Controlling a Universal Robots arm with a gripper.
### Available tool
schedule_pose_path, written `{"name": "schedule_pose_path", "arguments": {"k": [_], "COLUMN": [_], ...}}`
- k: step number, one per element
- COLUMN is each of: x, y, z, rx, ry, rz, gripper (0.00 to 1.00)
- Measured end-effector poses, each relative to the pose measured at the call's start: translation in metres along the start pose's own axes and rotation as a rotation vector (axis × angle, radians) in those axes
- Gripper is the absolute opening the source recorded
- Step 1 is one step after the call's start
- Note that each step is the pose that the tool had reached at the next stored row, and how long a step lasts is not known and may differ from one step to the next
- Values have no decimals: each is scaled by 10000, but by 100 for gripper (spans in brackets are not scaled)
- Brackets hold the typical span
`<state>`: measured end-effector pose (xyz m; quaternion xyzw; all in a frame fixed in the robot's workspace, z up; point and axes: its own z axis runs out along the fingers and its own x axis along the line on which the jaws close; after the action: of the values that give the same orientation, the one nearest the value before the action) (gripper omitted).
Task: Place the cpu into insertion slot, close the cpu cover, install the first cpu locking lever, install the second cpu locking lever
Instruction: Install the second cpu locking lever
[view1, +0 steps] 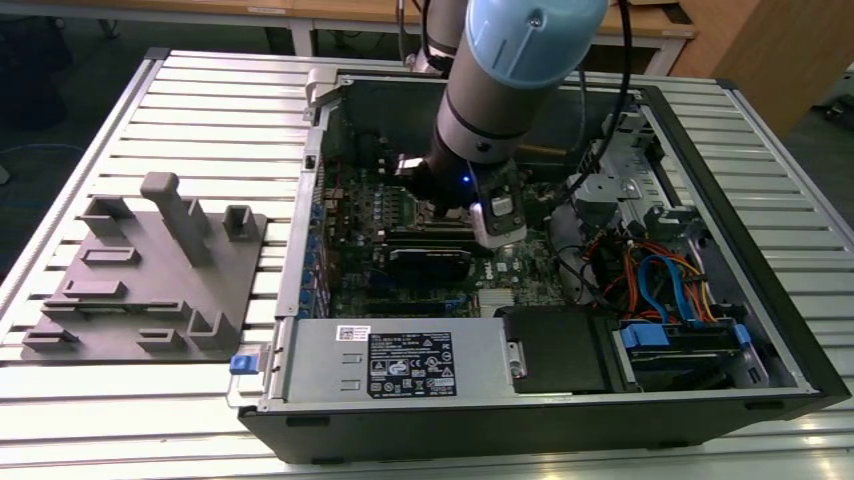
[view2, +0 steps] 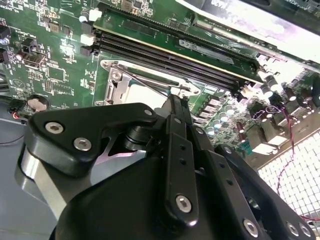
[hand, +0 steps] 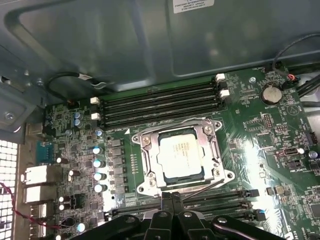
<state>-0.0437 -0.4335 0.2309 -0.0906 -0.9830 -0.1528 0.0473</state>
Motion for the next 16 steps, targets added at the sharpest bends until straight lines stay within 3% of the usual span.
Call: {"name": "schedule_pose_path", "arguments": {"k": [7, 16], "x": [-18, 72], "y": [-18, -52], "z": [81, 139], "rx": [-1, -168], "ry": [0, 33], "rz": [0, -11], "gripper": [10, 10]}}
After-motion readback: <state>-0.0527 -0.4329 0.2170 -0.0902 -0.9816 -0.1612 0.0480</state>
